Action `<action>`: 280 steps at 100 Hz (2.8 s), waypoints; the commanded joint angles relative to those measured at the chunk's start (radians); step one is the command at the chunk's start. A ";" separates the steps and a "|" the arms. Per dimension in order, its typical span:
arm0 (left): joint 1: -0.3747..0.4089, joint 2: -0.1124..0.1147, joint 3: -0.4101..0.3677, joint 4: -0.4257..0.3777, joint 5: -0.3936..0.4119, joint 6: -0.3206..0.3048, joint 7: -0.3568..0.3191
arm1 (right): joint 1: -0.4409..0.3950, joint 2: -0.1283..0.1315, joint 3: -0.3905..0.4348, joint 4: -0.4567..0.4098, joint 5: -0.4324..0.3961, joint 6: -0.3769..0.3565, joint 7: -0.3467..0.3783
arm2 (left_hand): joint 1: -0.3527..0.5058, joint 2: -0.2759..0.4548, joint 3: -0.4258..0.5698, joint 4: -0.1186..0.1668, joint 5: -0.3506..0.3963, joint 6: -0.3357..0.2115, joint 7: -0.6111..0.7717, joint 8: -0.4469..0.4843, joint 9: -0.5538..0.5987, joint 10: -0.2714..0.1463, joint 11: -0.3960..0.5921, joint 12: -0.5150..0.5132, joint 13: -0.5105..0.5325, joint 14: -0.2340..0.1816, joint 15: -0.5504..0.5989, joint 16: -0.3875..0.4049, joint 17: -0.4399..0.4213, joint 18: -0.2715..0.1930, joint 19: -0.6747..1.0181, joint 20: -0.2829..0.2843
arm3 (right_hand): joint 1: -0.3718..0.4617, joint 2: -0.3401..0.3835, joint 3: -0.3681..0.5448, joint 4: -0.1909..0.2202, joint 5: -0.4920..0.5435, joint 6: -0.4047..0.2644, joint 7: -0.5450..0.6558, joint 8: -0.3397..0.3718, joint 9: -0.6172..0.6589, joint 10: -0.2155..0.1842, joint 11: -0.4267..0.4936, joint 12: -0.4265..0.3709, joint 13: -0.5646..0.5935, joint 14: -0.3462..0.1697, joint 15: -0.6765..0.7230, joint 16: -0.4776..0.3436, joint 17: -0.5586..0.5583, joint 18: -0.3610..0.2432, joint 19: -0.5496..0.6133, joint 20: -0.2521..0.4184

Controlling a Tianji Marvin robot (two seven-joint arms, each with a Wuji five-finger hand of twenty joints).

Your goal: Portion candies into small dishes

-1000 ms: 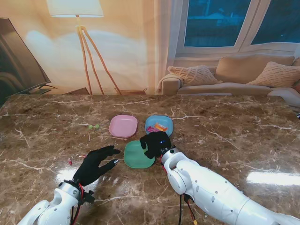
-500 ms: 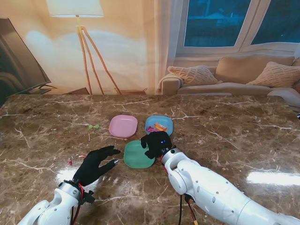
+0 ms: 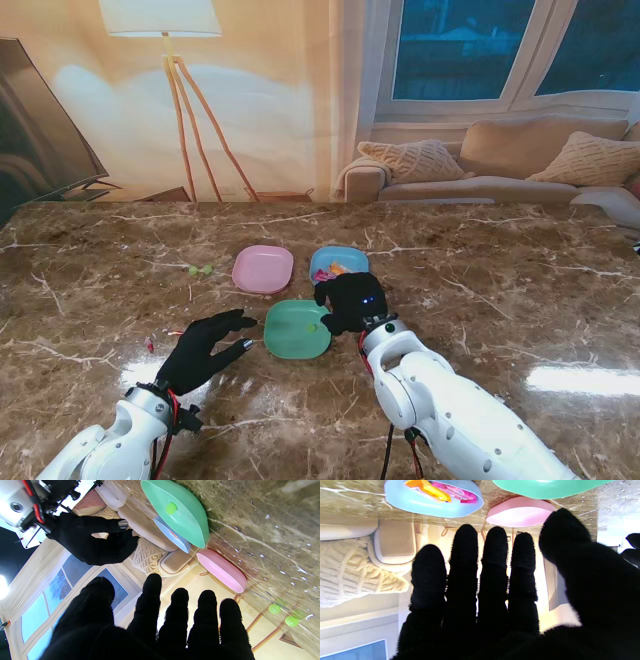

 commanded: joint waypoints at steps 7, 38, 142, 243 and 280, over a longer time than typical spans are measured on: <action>0.003 0.000 0.004 0.004 0.002 0.000 0.002 | -0.082 0.031 0.047 -0.044 -0.034 0.000 0.032 | 0.014 0.039 -0.020 -0.017 0.004 -0.011 0.001 0.009 -0.034 0.001 -0.014 -0.007 -0.020 -0.025 -0.027 -0.013 -0.014 -0.029 -0.021 -0.014 | -0.002 -0.040 0.059 0.043 -0.011 0.006 0.023 0.014 -0.023 0.014 0.026 0.047 -0.039 -0.024 0.035 0.037 -0.016 -0.015 -0.001 0.032; -0.001 0.000 0.012 0.001 0.010 -0.002 0.011 | -0.223 0.053 0.153 -0.117 -0.096 0.010 0.078 | 0.015 0.040 -0.020 -0.017 0.004 -0.010 0.001 0.010 -0.036 0.003 -0.015 -0.008 -0.021 -0.025 -0.027 -0.013 -0.012 -0.029 -0.018 -0.013 | -0.081 -0.045 0.081 0.172 -0.003 0.036 -0.128 0.195 -0.181 0.024 0.037 0.051 -0.208 -0.020 0.017 0.088 -0.134 -0.016 -0.071 0.065; -0.001 0.000 0.020 0.000 0.010 0.002 0.011 | -0.245 0.030 0.125 -0.003 0.008 0.130 0.018 | 0.015 0.039 -0.020 -0.017 0.004 -0.011 0.001 0.010 -0.036 0.000 -0.015 -0.008 -0.023 -0.023 -0.028 -0.014 -0.015 -0.024 -0.023 -0.015 | 0.022 -0.073 0.195 0.073 -0.089 0.021 0.081 0.296 -0.484 0.062 0.014 0.044 -0.459 -0.018 0.007 0.087 -0.290 -0.026 -0.209 0.156; 0.002 -0.001 0.019 -0.005 0.008 0.004 0.012 | -0.221 0.016 0.077 0.089 0.073 0.141 -0.018 | 0.013 0.040 -0.021 -0.018 0.003 -0.011 0.000 0.009 -0.031 0.002 -0.015 -0.006 -0.024 -0.021 -0.030 -0.013 -0.016 -0.021 -0.029 -0.018 | 0.074 0.028 0.187 0.078 0.059 -0.054 0.279 0.113 -0.361 0.031 0.070 0.050 -0.362 -0.027 0.042 0.087 -0.222 -0.032 -0.153 0.147; 0.004 -0.002 0.019 -0.005 0.006 0.004 0.015 | -0.204 0.032 0.055 0.120 0.050 0.119 0.019 | 0.012 0.042 -0.023 -0.018 0.003 -0.011 0.000 0.010 -0.029 0.003 -0.017 -0.004 -0.023 -0.020 -0.031 -0.012 -0.017 -0.018 -0.031 -0.019 | 0.076 0.096 0.224 0.052 0.056 -0.089 0.298 0.368 -0.367 0.022 0.116 0.197 -0.377 -0.036 0.057 0.080 -0.238 -0.045 -0.146 0.128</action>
